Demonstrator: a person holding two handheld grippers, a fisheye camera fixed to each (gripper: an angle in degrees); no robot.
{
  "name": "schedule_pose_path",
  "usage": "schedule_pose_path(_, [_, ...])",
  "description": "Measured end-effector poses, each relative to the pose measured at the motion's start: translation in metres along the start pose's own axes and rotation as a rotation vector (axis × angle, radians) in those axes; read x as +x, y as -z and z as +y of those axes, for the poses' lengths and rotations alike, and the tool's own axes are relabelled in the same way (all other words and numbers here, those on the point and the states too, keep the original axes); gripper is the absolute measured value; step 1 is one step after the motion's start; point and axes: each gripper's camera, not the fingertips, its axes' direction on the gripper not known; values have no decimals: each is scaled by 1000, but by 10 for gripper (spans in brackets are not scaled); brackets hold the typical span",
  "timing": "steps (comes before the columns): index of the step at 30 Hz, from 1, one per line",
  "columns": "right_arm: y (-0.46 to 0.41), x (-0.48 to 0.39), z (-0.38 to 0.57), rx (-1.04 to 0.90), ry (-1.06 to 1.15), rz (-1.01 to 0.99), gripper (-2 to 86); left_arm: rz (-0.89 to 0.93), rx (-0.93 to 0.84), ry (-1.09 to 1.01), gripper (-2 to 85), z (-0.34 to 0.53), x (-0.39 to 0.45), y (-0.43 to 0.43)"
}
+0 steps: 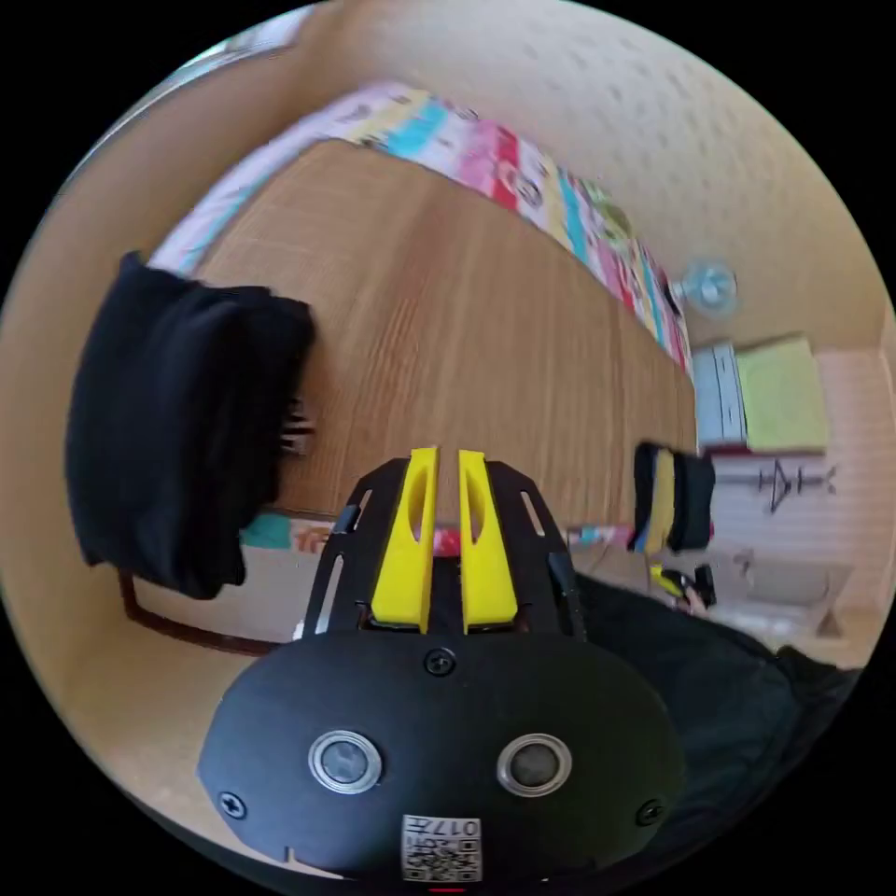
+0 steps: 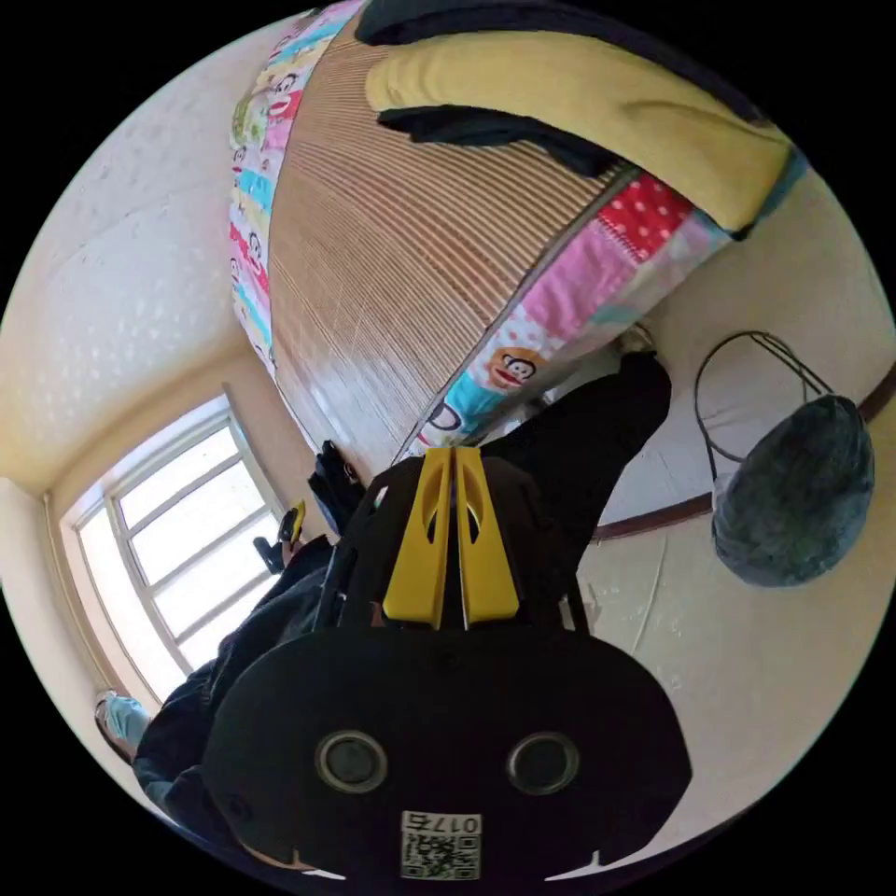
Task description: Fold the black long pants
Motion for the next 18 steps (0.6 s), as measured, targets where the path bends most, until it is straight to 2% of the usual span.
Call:
schedule_pose_path(3, [26,55,29,10,-141,-5,5,50,-110,-121,15,-7,87,-56])
schedule_pose_path(9, [56,97,56,-3,-300,-76,8,164,-119,-267,-9,-9,224,-103])
schedule_pose_path(12, [87,84,49,113,-264,-265,15,225,-168,-365,-10,-15,270,-117])
schedule_pose_path(14, [113,68,40,210,-235,-368,19,201,-178,-413,-10,-18,290,-122])
schedule_pose_path(18, [178,27,16,455,-190,-523,25,181,-144,-400,-10,-19,308,-125])
